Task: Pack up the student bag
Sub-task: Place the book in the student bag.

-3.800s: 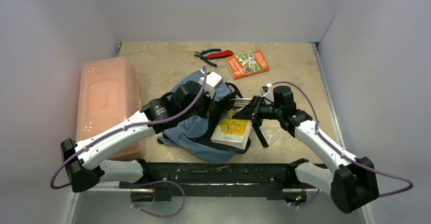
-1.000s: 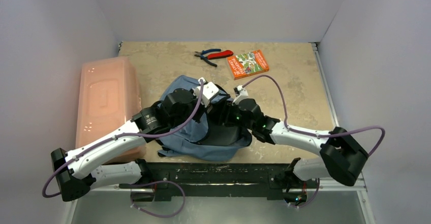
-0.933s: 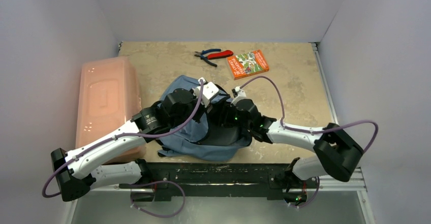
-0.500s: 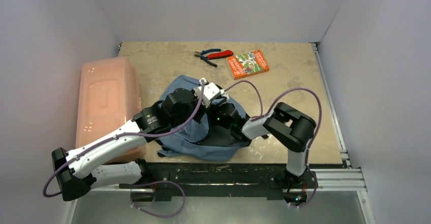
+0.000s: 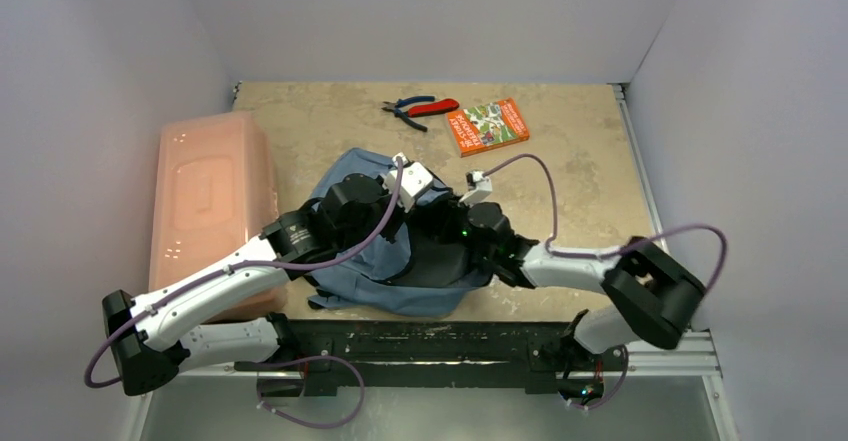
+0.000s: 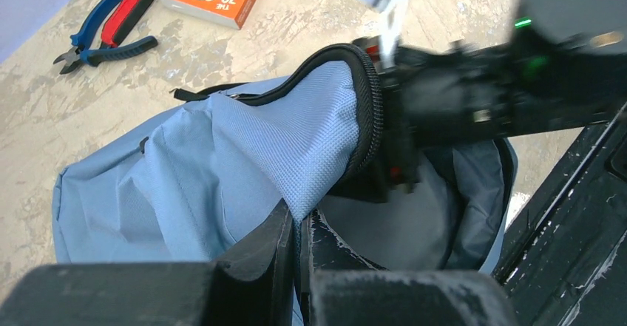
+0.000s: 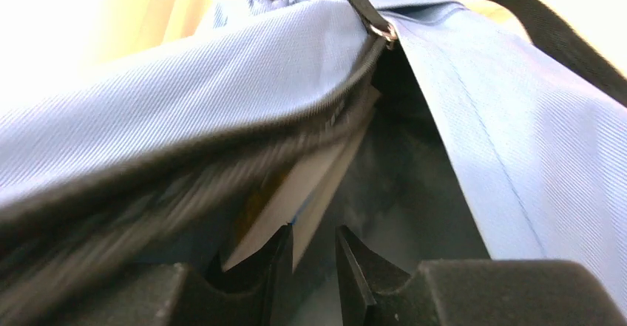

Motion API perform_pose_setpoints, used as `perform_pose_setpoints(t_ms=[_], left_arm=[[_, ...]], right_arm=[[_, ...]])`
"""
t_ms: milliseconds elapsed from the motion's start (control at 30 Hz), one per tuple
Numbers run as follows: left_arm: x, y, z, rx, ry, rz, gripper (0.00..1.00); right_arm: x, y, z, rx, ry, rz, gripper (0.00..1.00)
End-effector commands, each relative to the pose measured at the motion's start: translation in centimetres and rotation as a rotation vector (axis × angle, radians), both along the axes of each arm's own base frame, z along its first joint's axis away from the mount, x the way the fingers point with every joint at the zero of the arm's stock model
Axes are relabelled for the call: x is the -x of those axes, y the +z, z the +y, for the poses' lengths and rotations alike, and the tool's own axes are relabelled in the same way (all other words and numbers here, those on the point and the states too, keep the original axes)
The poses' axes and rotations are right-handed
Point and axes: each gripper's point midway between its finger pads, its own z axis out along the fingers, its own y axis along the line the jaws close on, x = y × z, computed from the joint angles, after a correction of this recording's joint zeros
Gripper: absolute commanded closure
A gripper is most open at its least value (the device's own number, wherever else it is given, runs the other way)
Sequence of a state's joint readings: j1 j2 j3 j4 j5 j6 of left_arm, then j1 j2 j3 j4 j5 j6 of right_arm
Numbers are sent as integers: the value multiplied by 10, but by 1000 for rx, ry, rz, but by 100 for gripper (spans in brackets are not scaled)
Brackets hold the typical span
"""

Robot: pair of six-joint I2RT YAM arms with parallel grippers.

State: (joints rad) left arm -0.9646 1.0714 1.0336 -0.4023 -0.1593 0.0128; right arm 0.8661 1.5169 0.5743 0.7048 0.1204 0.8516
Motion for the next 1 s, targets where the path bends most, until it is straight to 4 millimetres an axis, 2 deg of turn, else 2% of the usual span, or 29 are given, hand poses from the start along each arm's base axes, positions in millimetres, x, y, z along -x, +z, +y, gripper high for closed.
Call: perform_pose_setpoints(t_ms=[0, 133, 233, 367, 467, 567, 700, 733, 800, 967], left_arm=[[-12, 31, -10, 88, 15, -87, 100], [-14, 25, -12, 69, 21, -74, 100], [-16, 17, -16, 54, 22, -57, 100], [-15, 4, -20, 40, 25, -5, 100], [-13, -5, -22, 48, 44, 47, 100], [-8, -14, -26, 58, 48, 115, 100], [13, -34, -43, 35, -32, 275, 100], [21, -41, -48, 31, -61, 332, 100], [36, -53, -58, 28, -112, 431, 100], [65, -89, -68, -10, -168, 643, 100]], right_arm=[[36, -31, -60, 265, 1, 41, 68], [49, 3, -100, 261, -83, -3, 63], [42, 33, -142, 314, -227, -71, 58], [18, 60, -209, 429, -480, -82, 54], [-8, 86, -245, 423, -614, -100, 49], [-39, 106, -257, 389, -658, -126, 37], [-97, 126, -247, 289, -608, -155, 27], [-115, 118, -244, 289, -591, -136, 25], [-145, 118, -238, 289, -555, -142, 21], [-211, 91, -233, 332, -469, -90, 20]])
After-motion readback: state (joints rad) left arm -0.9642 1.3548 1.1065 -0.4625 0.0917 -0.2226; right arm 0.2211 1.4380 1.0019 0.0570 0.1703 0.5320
